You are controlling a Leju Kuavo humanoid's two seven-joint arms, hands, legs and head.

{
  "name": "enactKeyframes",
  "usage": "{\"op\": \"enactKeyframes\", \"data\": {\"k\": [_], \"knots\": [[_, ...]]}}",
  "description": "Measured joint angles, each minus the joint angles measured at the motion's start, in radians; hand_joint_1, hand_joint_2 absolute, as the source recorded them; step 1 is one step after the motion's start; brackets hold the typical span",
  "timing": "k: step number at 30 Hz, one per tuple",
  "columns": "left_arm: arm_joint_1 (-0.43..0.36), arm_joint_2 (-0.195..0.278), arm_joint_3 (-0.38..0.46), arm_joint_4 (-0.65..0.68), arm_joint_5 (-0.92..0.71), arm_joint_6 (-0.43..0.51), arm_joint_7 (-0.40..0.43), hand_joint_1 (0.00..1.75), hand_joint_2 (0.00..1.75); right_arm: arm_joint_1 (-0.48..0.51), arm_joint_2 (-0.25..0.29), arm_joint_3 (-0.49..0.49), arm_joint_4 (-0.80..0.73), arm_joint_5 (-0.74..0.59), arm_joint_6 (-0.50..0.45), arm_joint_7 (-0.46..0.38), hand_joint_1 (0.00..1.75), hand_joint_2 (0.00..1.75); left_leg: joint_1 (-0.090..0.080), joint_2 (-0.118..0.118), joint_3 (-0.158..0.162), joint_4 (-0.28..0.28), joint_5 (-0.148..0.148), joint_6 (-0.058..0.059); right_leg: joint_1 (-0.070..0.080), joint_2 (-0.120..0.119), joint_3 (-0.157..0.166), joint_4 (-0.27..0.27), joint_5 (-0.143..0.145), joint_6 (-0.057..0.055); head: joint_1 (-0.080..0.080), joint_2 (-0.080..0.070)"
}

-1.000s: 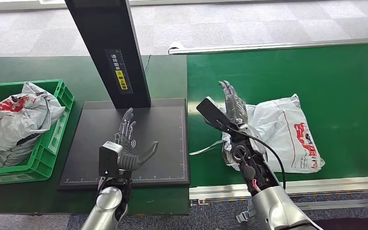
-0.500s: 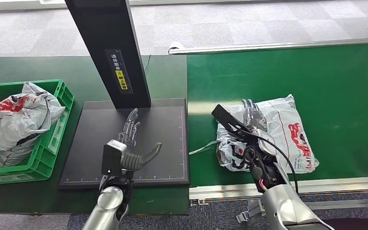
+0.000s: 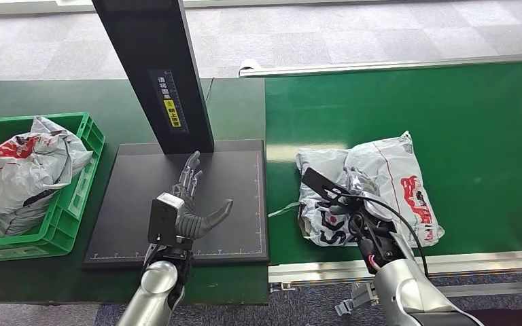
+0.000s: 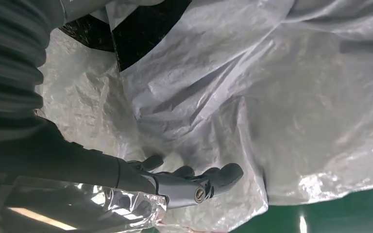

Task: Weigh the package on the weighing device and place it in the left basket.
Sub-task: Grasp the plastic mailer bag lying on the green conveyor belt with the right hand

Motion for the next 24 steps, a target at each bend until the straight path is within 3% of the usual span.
{"op": "enactKeyframes", "data": {"k": [5, 18, 22, 24], "knots": [[0.0, -0.001, 0.001, 0.002, -0.003, 0.0, 0.001, 0.0, 1.75, -0.01, 0.006, 0.0, 0.034, 0.021, 0.057, -0.006, 0.0, 1.75, 0.0, 0.0, 0.0, 0.0, 0.0, 0.0, 0.0, 0.0, 0.0, 0.0, 0.0, 0.0, 0.0, 0.0], [-0.001, -0.004, 0.002, 0.009, -0.006, 0.0, 0.001, 0.0, 1.75, -0.019, 0.014, -0.001, 0.066, 0.021, 0.063, -0.007, 0.06, 1.75, 0.0, 0.0, 0.0, 0.0, 0.0, 0.0, 0.0, 0.0, 0.0, 0.0, 0.0, 0.0, 0.0, 0.0], [-0.003, -0.004, 0.002, 0.015, -0.007, 0.0, 0.001, 0.0, 1.75, -0.023, 0.014, -0.001, 0.074, 0.024, 0.069, -0.009, 1.71, 1.75, 0.0, 0.0, 0.0, 0.0, 0.0, 0.0, 0.0, 0.0, 0.0, 0.0, 0.0, 0.0, 0.0, 0.0], [-0.004, -0.005, 0.003, 0.017, -0.009, 0.0, 0.001, 0.0, 1.75, -0.026, 0.014, -0.001, 0.078, 0.029, 0.078, -0.012, 1.75, 1.75, 0.0, 0.0, 0.0, 0.0, 0.0, 0.0, 0.0, 0.0, 0.0, 0.0, 0.0, 0.0, 0.0, 0.0]]}}
